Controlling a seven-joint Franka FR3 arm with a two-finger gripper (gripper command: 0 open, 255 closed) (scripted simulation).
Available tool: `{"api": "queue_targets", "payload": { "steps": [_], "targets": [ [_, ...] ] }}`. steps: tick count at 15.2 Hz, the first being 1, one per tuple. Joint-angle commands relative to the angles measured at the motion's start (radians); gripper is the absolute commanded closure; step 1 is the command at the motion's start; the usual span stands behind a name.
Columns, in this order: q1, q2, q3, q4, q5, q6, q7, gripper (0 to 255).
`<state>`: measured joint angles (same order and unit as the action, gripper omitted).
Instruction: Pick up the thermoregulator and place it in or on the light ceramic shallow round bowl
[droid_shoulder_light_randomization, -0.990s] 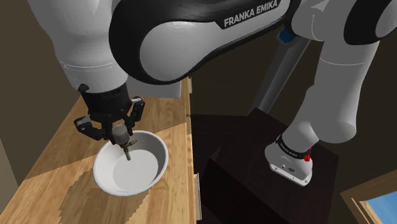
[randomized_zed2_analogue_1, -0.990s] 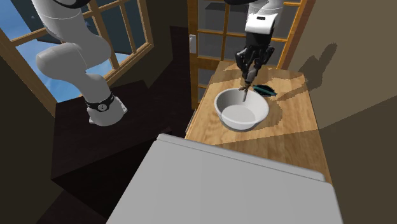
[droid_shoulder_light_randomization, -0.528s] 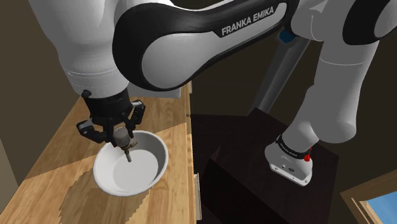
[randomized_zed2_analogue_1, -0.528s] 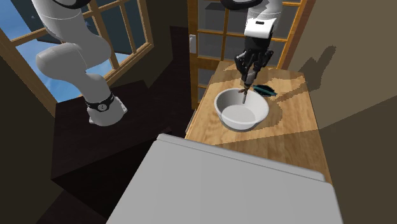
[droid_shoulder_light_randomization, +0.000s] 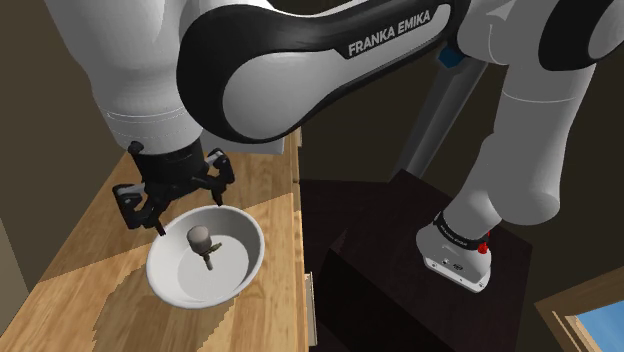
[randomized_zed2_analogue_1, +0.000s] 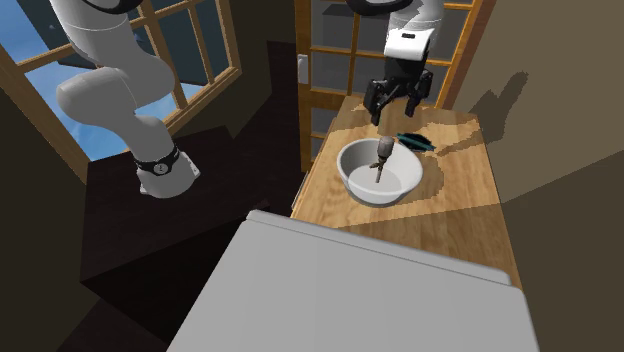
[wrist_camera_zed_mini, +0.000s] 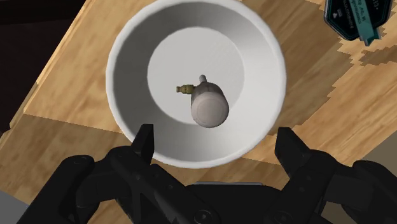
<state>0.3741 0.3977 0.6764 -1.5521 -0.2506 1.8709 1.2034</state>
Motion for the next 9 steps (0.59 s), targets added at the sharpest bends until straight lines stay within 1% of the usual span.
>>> {"api": "queue_targets", "payload": {
  "steps": [1,4,9],
  "targets": [
    [0.002,-0.005,0.003,0.027,0.005,-0.031,-0.004,0],
    [0.011,-0.011,0.008,0.114,0.012,-0.121,-0.011,0],
    [0.011,-0.011,0.008,0.114,0.012,-0.121,-0.011,0]
  ]
}}
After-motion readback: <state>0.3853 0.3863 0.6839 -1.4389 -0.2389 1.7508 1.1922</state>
